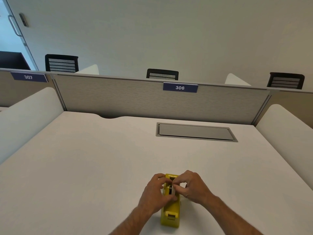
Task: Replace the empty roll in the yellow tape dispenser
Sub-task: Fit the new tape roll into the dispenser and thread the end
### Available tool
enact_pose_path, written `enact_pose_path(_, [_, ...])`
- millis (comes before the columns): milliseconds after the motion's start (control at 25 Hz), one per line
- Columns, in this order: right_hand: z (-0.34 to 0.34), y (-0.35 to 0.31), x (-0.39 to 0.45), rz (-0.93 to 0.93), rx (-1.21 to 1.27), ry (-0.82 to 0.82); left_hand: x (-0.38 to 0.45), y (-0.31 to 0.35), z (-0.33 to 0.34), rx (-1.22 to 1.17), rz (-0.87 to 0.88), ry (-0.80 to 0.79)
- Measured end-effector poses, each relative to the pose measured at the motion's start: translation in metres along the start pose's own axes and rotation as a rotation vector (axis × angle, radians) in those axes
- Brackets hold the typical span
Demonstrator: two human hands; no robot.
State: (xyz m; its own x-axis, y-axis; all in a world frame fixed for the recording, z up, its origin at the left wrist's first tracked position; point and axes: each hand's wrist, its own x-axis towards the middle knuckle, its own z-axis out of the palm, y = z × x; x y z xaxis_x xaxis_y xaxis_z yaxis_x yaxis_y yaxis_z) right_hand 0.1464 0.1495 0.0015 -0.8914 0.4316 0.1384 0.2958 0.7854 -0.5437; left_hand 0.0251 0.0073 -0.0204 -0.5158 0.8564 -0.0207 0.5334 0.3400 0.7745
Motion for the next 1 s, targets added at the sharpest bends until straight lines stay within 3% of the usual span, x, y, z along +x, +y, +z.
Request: enact_pose_path(1000, [0.0023,0.002,-0.0076,-0.001,0.067,0.045,0.0008,0.0004,0.0016,0.012,0.017,0.011])
